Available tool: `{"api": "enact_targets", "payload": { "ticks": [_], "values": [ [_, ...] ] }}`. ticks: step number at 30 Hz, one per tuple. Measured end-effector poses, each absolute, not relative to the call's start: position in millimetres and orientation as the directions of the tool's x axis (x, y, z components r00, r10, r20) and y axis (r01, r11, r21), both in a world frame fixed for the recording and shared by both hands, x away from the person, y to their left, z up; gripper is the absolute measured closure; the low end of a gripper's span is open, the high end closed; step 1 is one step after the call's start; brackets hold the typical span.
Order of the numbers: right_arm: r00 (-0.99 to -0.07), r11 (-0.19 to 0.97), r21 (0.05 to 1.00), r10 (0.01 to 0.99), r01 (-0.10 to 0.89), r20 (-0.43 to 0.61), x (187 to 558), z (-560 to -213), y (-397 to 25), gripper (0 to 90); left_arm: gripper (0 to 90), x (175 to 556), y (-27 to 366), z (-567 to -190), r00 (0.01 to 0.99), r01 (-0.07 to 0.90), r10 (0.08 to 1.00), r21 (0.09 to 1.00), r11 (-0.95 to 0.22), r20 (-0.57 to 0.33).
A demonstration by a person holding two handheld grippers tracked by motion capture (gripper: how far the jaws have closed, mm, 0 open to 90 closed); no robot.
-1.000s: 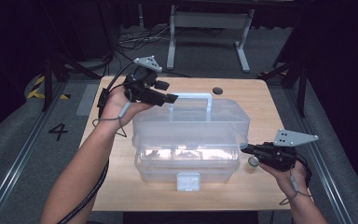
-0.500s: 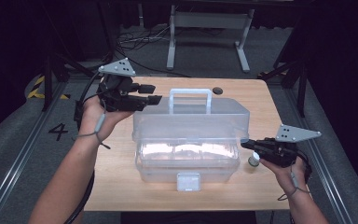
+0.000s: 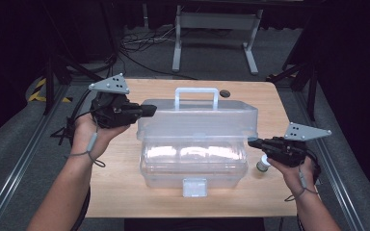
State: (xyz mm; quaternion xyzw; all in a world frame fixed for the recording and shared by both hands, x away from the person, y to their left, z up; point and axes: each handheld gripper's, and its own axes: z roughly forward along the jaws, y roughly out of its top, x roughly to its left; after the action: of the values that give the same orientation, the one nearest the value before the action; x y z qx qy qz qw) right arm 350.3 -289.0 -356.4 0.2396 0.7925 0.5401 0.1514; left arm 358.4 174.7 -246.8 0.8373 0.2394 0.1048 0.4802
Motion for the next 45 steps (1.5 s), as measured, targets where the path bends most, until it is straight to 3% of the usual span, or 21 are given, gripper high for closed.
{"api": "enact_targets", "payload": {
  "ticks": [28,45],
  "values": [
    [-0.796,0.230,0.951,0.605,0.206,0.026,367.9,-338.5,-283.7,90.0,89.6,343.2,190.7,-293.6,0.862,0.330,0.497,0.858,-0.393,-0.103],
    [-0.797,0.217,0.954,0.603,0.208,0.037,370.7,-337.5,-283.8,90.0,89.6,359.2,191.6,-320.2,0.808,0.354,0.581,0.868,-0.349,-0.095]
  ]
}}
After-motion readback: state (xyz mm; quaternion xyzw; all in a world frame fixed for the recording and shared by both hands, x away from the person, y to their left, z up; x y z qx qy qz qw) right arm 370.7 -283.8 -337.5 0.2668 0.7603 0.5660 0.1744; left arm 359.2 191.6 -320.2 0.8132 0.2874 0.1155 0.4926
